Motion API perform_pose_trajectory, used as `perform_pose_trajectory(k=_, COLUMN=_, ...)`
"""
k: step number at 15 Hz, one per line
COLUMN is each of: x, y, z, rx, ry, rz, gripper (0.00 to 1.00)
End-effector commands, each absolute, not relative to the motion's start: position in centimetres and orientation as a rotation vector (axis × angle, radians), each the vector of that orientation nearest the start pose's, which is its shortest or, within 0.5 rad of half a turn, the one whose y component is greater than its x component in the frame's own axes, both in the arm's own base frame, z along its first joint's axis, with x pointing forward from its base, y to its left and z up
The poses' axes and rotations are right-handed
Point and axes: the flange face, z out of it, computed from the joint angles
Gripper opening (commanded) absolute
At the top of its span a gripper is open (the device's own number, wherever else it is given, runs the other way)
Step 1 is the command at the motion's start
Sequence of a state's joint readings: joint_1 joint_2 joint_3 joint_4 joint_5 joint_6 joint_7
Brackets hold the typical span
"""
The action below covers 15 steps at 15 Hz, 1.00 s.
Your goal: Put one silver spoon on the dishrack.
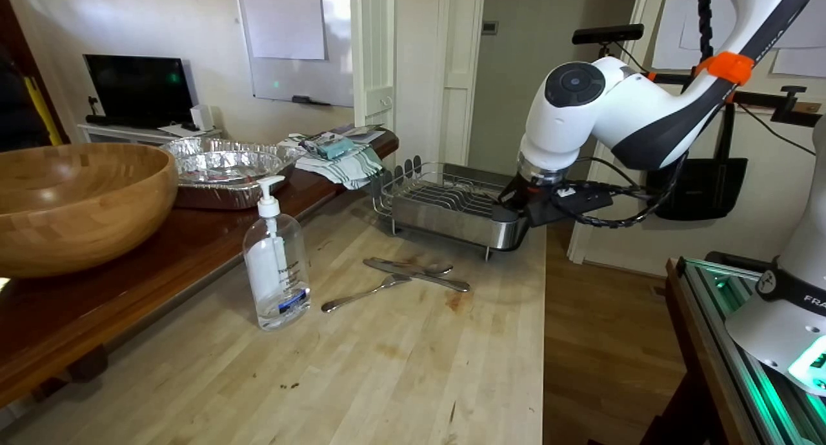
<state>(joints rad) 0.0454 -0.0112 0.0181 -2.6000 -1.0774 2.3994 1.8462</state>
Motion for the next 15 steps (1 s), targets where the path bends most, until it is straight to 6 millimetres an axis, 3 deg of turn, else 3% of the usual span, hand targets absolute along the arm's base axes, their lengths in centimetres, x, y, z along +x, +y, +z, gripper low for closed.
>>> perform_pose_trajectory(k=1, x=42.6, y=3.1, z=24.7, rx=-3.232, ry=1.376, rz=-0.787, gripper=0.00)
perform_pose_trajectory(k=7, x=43.6, y=4.4, z=25.0, rx=-3.271, ry=1.182, rz=-0.791, gripper=0.00)
perform_pose_trajectory(k=15, x=46.4, y=5.5, z=25.7, rx=-3.261, ry=0.921, rz=-0.911, gripper=0.00)
